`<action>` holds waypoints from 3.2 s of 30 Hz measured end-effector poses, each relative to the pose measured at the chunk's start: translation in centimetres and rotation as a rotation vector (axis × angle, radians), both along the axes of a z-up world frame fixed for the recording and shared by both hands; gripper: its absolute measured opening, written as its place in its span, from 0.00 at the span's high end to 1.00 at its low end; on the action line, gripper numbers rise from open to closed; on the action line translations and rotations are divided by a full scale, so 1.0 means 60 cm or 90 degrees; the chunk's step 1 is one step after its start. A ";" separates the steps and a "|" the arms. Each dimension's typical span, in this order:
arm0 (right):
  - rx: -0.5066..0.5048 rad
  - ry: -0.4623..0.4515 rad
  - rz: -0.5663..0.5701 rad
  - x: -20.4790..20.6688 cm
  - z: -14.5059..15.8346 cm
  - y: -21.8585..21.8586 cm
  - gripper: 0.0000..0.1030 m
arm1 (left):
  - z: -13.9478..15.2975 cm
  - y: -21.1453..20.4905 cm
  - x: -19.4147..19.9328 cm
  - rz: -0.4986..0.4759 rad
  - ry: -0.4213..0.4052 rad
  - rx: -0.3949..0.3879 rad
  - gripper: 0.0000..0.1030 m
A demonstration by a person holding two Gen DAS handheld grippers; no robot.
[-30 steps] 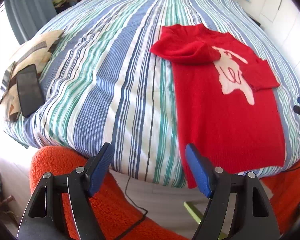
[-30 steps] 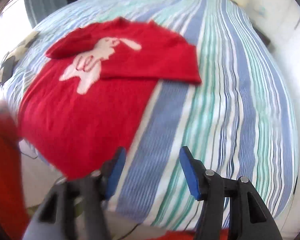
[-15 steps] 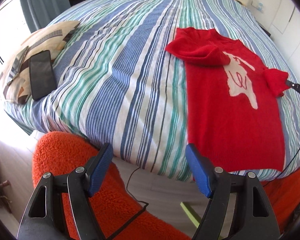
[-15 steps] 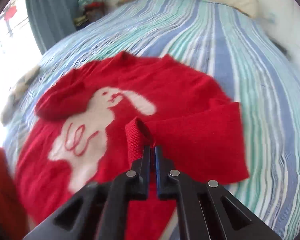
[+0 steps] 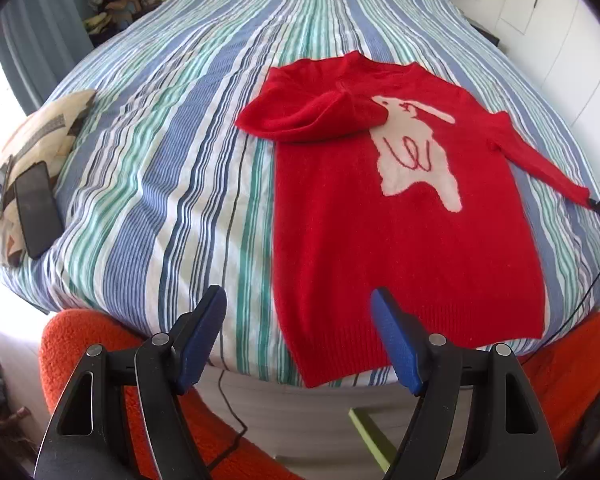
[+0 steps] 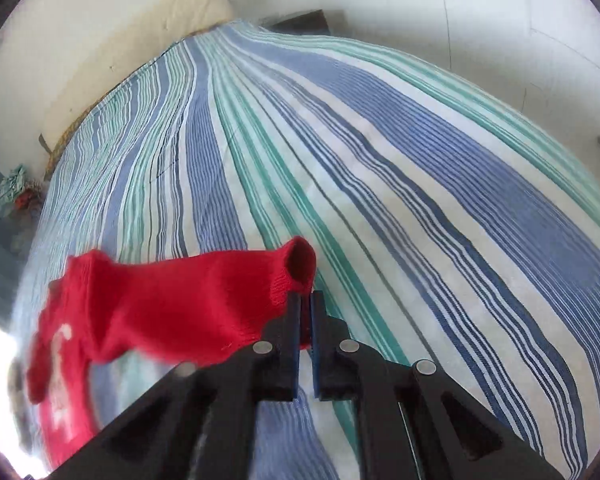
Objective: Fold small clothes
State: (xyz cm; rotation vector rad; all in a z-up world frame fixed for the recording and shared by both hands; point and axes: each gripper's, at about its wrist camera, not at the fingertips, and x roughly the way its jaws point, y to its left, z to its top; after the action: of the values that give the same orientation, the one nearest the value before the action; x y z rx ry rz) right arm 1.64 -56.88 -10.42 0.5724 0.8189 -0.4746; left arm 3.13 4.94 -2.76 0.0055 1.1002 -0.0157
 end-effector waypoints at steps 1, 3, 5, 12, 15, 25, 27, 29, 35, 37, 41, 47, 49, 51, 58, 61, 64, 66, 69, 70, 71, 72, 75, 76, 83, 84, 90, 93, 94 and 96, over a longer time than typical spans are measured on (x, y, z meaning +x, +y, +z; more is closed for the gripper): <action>-0.007 0.006 -0.023 -0.008 -0.003 -0.004 0.96 | 0.000 0.000 -0.001 0.000 -0.002 0.009 0.26; -0.020 0.033 -0.053 -0.018 -0.013 -0.012 0.96 | -0.006 0.006 -0.001 0.005 0.004 0.023 0.26; -0.031 0.062 -0.060 -0.017 -0.025 -0.019 0.97 | -0.018 0.015 -0.001 0.016 0.019 0.028 0.26; -0.082 0.146 -0.105 -0.060 -0.058 -0.053 1.00 | -0.032 0.018 0.031 -0.007 0.021 0.083 0.25; -0.136 0.122 -0.073 -0.075 -0.043 -0.030 0.89 | 0.000 0.009 0.088 -0.049 -0.022 0.057 0.25; -0.170 -0.064 0.000 -0.143 0.055 0.136 0.36 | -0.043 -0.099 0.457 -0.177 0.092 -0.020 0.21; -0.163 -0.066 0.015 -0.144 0.036 0.177 0.36 | -0.095 -0.116 0.501 -0.161 0.151 0.002 0.28; -0.148 -0.048 0.045 -0.130 0.021 0.209 0.36 | -0.129 -0.121 0.518 -0.146 0.182 -0.017 0.89; -0.212 -0.026 0.134 -0.097 0.012 0.270 0.36 | -0.020 -0.025 0.454 -0.079 0.006 -0.096 0.98; -0.226 -0.021 0.144 -0.091 0.010 0.273 0.36 | 0.026 0.074 0.420 0.028 -0.057 -0.119 0.97; -0.217 -0.014 0.158 -0.087 -0.001 0.276 0.36 | 0.050 0.271 0.366 0.246 -0.121 -0.075 0.97; -0.208 0.013 0.174 -0.071 -0.023 0.283 0.36 | -0.029 0.424 0.317 0.419 -0.099 -0.005 0.97; -0.210 0.023 0.177 -0.068 -0.028 0.287 0.36 | -0.046 0.436 0.314 0.425 -0.100 0.028 0.97; -0.205 0.031 0.176 -0.065 -0.034 0.287 0.36 | -0.056 0.437 0.317 0.417 -0.110 0.084 0.97; -0.186 0.055 0.159 -0.055 -0.050 0.278 0.36 | -0.146 0.463 0.291 0.432 -0.027 0.165 0.98; -0.186 0.066 0.158 -0.054 -0.056 0.276 0.36 | -0.184 0.474 0.290 0.428 0.016 0.156 0.98; -0.181 0.067 0.177 -0.050 -0.049 0.278 0.36 | -0.169 0.459 0.296 0.379 0.046 0.208 0.87; -0.172 0.056 0.194 -0.042 -0.028 0.276 0.33 | -0.137 0.445 0.281 0.363 0.065 0.259 0.33; -0.149 0.031 0.231 -0.002 0.018 0.267 0.05 | -0.046 0.397 0.248 0.302 -0.052 0.259 0.25; -0.144 0.018 0.246 0.018 0.035 0.263 0.04 | -0.021 0.376 0.256 0.261 -0.077 0.232 0.24; -0.137 0.005 0.264 0.043 0.050 0.261 0.04 | 0.000 0.349 0.278 0.205 -0.091 0.187 0.23; -0.129 -0.001 0.286 0.075 0.062 0.260 0.04 | 0.013 0.321 0.306 0.145 -0.091 0.131 0.20; -0.091 -0.015 0.369 0.198 0.075 0.270 0.04 | 0.018 0.212 0.417 -0.027 -0.080 -0.015 0.17; -0.077 -0.013 0.402 0.244 0.072 0.276 0.04 | 0.009 0.173 0.452 -0.077 -0.073 -0.030 0.17; -0.022 0.036 0.531 0.511 0.011 0.356 0.04 | -0.103 0.033 0.637 -0.223 0.046 -0.014 0.17; -0.030 0.052 0.551 0.539 0.001 0.370 0.04 | -0.115 0.029 0.649 -0.231 0.058 -0.027 0.17; -0.031 0.120 0.615 0.649 -0.068 0.410 0.29 | -0.154 -0.019 0.650 -0.325 0.102 -0.028 0.59; -0.031 0.142 0.660 0.653 -0.083 0.430 0.95 | -0.126 -0.056 0.620 -0.367 0.060 0.007 0.97; -0.044 0.142 0.670 0.648 -0.080 0.440 0.95 | -0.117 -0.070 0.607 -0.375 0.035 0.050 0.97; -0.127 0.133 0.673 0.631 -0.064 0.460 0.96 | -0.099 -0.085 0.596 -0.363 -0.013 0.104 0.98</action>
State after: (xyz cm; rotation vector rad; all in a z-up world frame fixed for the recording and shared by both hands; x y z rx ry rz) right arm 39.50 -29.30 -14.26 -0.1418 1.1291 0.3637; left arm 38.88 -0.18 -8.68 0.4648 1.0473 -0.4351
